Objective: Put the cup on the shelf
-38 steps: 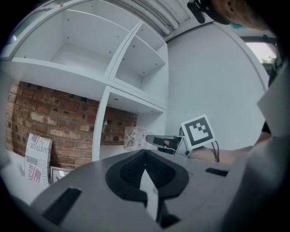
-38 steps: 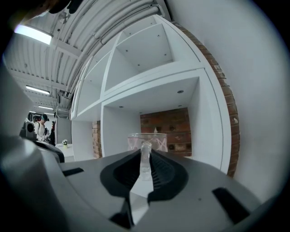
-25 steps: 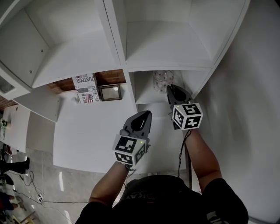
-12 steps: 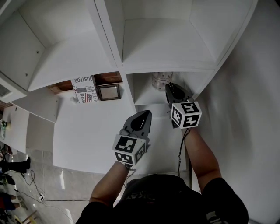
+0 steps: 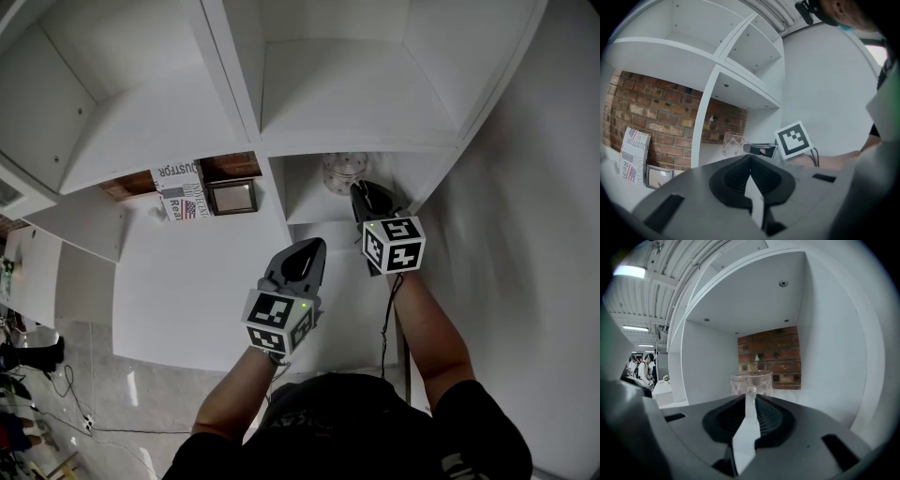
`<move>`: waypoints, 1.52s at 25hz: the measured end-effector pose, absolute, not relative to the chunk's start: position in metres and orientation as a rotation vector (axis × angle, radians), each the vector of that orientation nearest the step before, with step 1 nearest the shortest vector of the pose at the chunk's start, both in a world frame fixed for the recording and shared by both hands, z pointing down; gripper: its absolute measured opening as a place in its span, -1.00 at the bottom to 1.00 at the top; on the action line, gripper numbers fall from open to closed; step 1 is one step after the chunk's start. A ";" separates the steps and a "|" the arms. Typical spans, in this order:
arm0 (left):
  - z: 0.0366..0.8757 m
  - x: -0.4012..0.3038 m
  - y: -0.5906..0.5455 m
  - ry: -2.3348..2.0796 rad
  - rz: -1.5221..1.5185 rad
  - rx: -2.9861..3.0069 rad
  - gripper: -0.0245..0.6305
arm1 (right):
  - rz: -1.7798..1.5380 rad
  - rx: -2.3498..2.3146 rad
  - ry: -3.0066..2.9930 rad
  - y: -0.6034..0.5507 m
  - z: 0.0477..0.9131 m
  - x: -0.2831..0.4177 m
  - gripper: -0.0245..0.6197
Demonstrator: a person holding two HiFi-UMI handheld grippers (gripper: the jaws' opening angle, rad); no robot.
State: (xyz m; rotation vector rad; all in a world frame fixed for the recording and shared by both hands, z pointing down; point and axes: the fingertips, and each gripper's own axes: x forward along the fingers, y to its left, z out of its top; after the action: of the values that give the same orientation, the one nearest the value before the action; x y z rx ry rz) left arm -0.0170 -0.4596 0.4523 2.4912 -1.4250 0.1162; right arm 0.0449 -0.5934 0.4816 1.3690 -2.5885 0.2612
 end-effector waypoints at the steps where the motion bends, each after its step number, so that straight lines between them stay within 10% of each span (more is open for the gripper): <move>1: 0.452 -0.018 -0.458 -1.426 0.116 2.491 -0.91 | 0.264 1.370 -2.583 -0.593 0.483 0.045 -0.74; 38: 0.414 -0.073 -0.297 -1.331 0.107 2.593 -0.91 | 0.220 1.542 -2.587 -0.382 0.434 0.016 -0.92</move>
State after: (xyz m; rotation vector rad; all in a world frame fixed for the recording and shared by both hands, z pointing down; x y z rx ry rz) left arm -0.0726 -0.2973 0.4135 2.5933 -1.3314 0.1071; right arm 0.0163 -0.3816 0.4344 1.5416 -2.5870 0.2198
